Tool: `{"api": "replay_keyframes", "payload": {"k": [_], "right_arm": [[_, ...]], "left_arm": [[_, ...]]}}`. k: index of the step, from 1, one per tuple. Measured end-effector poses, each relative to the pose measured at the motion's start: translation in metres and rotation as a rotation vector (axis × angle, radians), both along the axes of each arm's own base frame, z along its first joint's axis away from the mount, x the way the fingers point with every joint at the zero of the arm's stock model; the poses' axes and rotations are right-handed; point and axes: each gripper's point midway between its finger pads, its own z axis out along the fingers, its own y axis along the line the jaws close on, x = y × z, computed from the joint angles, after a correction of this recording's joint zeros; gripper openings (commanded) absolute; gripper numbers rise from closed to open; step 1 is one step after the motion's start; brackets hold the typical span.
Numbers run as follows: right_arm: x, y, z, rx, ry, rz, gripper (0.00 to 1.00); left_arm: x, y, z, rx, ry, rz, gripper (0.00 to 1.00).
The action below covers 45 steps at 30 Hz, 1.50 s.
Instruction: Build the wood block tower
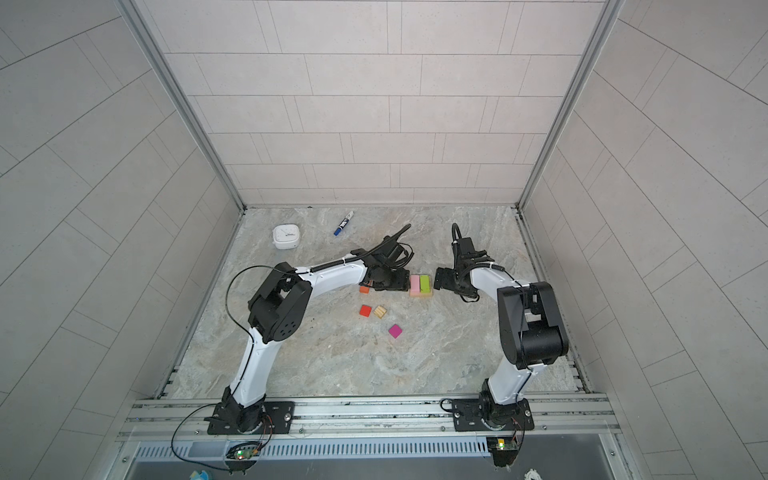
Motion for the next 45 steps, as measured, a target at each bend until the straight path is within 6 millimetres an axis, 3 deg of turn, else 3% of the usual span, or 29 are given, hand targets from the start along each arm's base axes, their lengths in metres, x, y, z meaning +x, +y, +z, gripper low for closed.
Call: {"api": "replay_keyframes", "payload": {"k": [45], "right_arm": [[-0.0002,-0.0003,-0.001,0.002,0.003,-0.001,0.93]], "left_arm": [[-0.0075,-0.0007,0.0001,0.018,0.03,-0.005,0.72]]}}
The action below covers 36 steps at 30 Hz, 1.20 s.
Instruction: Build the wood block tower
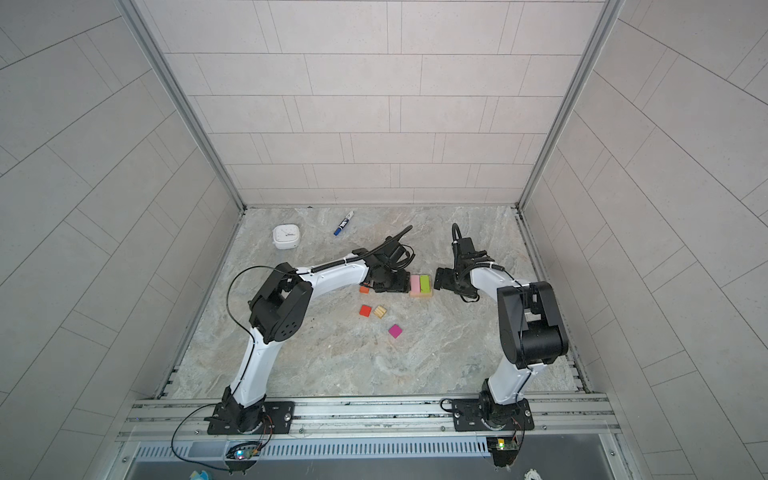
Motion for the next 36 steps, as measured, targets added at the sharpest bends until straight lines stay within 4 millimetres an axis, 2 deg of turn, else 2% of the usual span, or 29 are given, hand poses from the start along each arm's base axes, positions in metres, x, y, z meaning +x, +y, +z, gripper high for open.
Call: {"api": "replay_keyframes", "payload": {"k": [25,30,33,36], "right_arm": [[0.0,0.0,-0.004,0.0,0.008,0.0,0.93],[0.0,0.0,-0.003,0.0,0.008,0.0,0.93],[0.0,0.0,-0.001,0.0,0.008,0.001,0.94],[0.001,0.001,0.009,0.007,-0.011,0.003,0.94]], "left_arm": [[-0.003,-0.002,0.0,0.01,0.002,-0.007,0.72],[-0.005,0.005,0.002,0.042,-0.001,-0.015,0.72],[-0.007,0.011,0.012,0.058,-0.01,-0.024,0.72],[-0.007,0.021,0.037,0.06,-0.052,-0.024,0.75]]}}
